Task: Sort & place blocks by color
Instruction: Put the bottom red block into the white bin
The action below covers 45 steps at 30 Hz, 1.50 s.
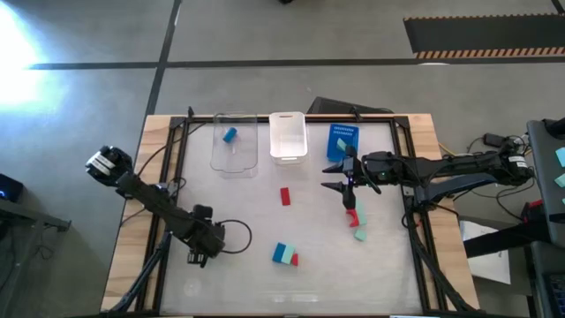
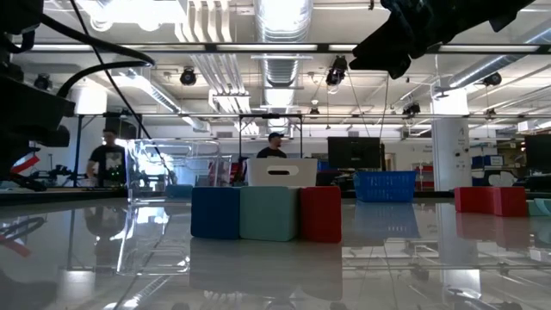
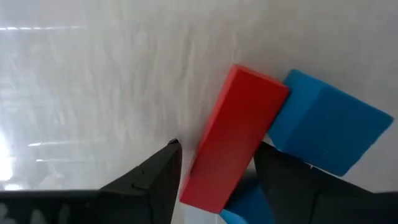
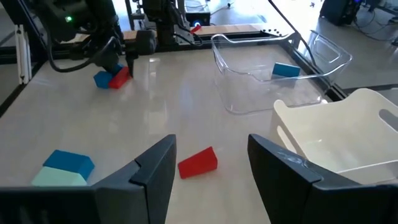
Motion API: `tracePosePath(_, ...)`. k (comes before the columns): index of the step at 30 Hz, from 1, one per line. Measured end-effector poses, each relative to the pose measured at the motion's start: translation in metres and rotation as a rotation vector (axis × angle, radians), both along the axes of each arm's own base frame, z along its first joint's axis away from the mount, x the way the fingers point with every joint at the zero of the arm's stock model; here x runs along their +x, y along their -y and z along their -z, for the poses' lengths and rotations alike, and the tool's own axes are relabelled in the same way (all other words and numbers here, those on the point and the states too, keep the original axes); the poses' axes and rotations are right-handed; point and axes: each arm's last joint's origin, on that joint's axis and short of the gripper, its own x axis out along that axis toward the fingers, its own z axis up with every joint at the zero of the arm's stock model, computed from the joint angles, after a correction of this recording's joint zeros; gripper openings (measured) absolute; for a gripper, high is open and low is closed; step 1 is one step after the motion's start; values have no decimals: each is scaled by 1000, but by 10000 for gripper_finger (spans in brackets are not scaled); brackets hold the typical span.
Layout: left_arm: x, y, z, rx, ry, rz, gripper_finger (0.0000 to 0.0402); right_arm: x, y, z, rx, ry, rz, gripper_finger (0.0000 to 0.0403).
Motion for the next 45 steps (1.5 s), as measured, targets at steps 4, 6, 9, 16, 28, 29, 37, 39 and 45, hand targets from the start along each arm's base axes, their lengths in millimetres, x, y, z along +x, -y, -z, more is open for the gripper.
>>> tracePosePath(4,0,0,1,-8,2,1,146,0,0,0,-5,0,-2,189)
tracePosePath(6,0,1,0,-13,2,1,120,0,0,0,-8,-1,-3,189)
tracePosePath(9,1,1,-1,-12,2,0,92,0,0,0,-13,-1,-6,189)
tracePosePath(16,1,-3,-14,101,34,-31,92,0,0,0,-29,0,-12,189)
tracePosePath(28,29,-17,-86,352,634,-163,92,2,-1,20,-53,183,-38,189)
tracePosePath(29,32,-17,-93,369,724,-172,92,3,-1,25,-54,211,-51,189)
tracePosePath(37,59,-11,-128,355,1354,-148,92,19,-8,45,-71,447,-122,189)
tracePosePath(39,64,-13,-128,343,1490,-184,92,28,-13,48,-94,487,-146,189)
tracePosePath(45,68,-14,-103,333,1648,-234,92,59,-28,51,-142,515,-199,189)
